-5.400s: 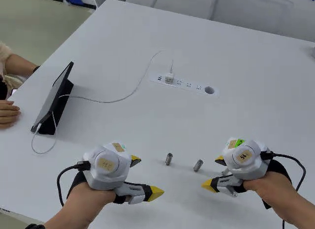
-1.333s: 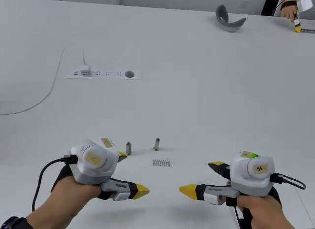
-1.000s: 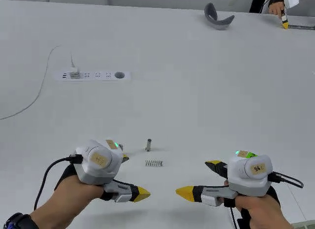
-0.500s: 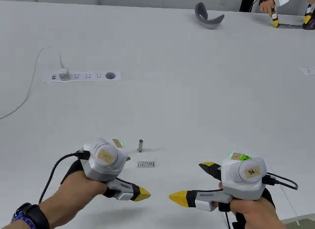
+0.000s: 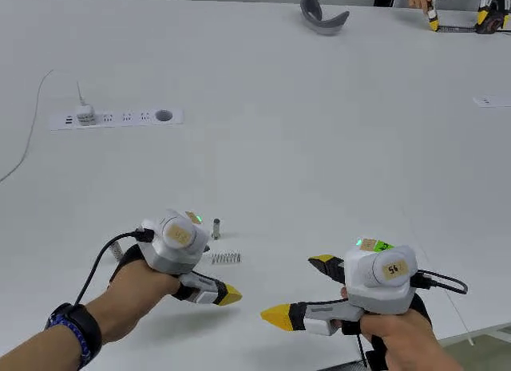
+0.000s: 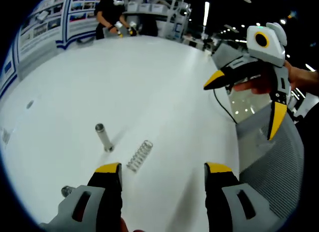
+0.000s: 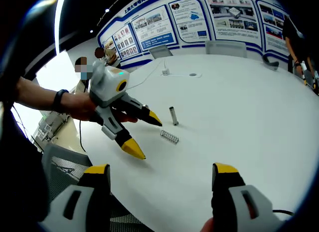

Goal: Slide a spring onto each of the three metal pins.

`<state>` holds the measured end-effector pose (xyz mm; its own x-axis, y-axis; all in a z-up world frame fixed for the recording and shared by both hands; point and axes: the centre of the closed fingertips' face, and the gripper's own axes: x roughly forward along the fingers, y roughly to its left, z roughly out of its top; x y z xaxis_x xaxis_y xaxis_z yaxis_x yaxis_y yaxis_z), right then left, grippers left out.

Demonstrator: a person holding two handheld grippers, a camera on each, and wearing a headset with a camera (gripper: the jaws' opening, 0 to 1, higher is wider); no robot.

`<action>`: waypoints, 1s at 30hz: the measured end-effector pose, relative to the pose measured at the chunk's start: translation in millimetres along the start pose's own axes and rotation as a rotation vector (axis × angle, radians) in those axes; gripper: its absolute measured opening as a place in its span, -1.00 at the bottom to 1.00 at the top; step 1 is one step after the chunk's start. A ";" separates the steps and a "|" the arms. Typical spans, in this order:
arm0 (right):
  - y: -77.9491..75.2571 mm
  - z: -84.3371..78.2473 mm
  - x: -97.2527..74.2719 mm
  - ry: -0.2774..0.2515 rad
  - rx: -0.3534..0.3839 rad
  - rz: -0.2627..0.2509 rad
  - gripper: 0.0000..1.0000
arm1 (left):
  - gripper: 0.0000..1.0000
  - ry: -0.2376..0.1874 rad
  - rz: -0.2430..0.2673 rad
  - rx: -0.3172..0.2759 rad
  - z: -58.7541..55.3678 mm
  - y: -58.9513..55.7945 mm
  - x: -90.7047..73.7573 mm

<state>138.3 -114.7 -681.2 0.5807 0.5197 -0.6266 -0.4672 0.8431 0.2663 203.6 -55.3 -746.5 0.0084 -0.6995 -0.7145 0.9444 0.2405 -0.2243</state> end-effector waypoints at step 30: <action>4.1 -6.0 -0.4 0.005 0.030 0.014 0.65 | -0.36 -0.011 0.052 -0.006 -4.9 5.6 21.0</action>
<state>132.1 -112.4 -684.3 0.5708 0.5312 -0.6261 -0.4555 0.8393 0.2968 207.5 -65.4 -766.0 0.0610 -0.6934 -0.7180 0.9407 0.2804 -0.1909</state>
